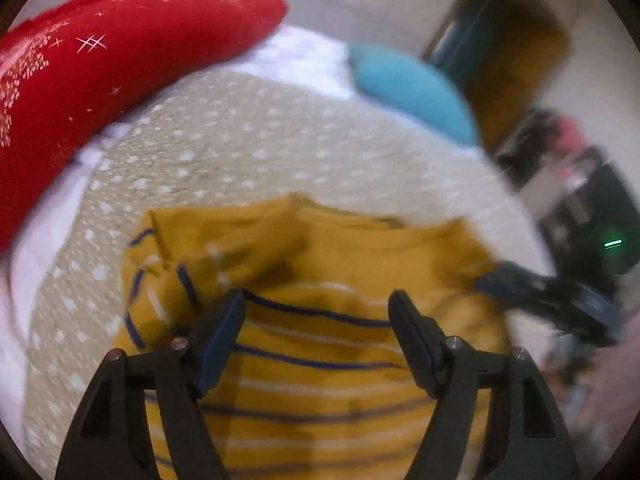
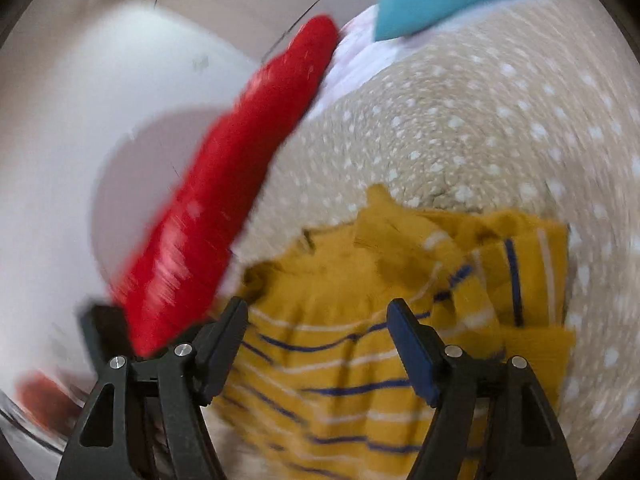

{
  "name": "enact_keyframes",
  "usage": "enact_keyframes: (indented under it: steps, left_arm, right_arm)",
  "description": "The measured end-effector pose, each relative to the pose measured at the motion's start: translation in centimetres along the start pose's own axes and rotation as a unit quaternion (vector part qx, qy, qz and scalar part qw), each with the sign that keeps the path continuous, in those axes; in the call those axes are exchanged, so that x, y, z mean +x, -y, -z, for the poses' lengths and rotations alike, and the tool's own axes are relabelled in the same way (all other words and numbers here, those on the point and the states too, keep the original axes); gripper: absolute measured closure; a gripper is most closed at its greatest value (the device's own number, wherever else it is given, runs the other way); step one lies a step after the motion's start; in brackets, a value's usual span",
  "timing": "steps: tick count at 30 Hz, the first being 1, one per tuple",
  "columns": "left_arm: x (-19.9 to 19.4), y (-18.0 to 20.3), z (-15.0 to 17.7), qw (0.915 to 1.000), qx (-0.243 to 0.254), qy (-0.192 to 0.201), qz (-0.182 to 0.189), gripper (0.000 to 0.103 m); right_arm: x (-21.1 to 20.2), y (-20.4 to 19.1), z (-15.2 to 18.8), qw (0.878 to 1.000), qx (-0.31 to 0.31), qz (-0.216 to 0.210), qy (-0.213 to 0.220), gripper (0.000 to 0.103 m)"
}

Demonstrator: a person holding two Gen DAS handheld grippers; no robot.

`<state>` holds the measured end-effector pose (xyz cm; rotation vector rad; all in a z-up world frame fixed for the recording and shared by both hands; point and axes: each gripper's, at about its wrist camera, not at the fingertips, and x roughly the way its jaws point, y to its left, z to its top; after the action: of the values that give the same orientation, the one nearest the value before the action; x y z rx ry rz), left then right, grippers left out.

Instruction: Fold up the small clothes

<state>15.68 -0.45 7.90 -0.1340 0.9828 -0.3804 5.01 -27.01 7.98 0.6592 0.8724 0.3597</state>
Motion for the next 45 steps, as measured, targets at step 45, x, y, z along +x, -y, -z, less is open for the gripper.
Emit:
enact_keyframes:
  steps: [45]
  left_arm:
    - [-12.4, -2.0, 17.9, 0.9923, -0.114, 0.035, -0.032, 0.018]
  right_arm:
    - [-9.4, 8.4, 13.0, 0.996, 0.063, 0.066, 0.013, 0.031]
